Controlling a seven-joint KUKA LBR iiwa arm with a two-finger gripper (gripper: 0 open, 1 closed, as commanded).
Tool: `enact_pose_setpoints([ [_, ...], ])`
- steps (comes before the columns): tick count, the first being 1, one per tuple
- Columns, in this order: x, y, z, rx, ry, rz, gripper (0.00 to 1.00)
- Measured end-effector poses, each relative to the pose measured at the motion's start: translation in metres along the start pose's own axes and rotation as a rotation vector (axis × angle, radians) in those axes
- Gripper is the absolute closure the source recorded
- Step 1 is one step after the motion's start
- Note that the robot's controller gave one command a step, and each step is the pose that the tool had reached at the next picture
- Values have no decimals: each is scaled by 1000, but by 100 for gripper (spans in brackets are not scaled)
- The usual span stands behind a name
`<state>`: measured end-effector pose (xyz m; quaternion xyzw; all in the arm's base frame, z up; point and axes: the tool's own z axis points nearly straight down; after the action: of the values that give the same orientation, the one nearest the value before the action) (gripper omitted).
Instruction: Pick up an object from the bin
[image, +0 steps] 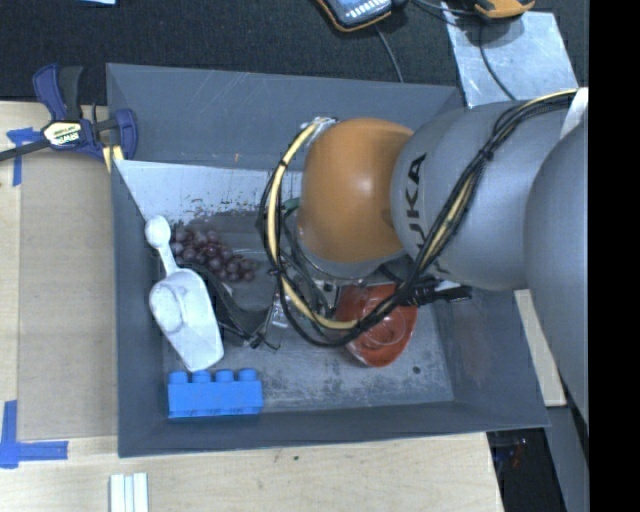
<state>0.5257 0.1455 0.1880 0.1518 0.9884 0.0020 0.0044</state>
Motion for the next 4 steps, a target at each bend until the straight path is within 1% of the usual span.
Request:
enact_pose_setpoints([
  [1,-21,19,39,-2,-7,-143,0],
  [2,-10,39,61,-2,-5,20,0],
  [3,-47,36,85,-5,-9,140,0],
  [4,-38,32,74,0,-5,115,0],
])
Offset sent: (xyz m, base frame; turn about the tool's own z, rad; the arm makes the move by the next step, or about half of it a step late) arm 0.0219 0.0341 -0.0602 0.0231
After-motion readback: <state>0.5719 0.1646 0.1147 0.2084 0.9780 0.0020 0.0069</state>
